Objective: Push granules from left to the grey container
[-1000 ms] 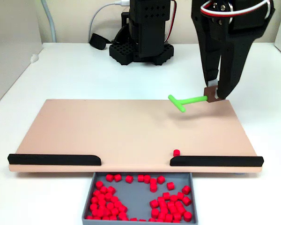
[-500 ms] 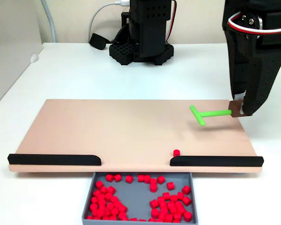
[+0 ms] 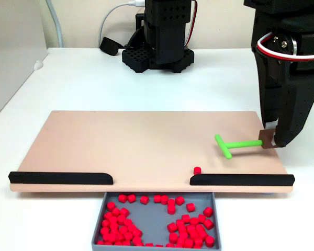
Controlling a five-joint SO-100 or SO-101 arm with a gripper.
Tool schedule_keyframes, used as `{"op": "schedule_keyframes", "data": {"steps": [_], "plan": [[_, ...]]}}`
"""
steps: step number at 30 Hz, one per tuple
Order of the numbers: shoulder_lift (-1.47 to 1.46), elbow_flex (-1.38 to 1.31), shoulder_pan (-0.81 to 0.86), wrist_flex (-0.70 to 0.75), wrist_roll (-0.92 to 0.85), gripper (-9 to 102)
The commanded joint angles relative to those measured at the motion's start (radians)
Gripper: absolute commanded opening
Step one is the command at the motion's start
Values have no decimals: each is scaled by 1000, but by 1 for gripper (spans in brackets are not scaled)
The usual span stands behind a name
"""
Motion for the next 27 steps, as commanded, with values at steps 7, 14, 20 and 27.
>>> {"op": "schedule_keyframes", "data": {"steps": [7, 14, 20, 27], "plan": [[-12, -35, 55, 2, -14, 0], [-18, -35, 60, -8, -5, 0], [-17, -35, 48, -8, 8, 0], [-28, -35, 43, -9, 6, 0]]}}
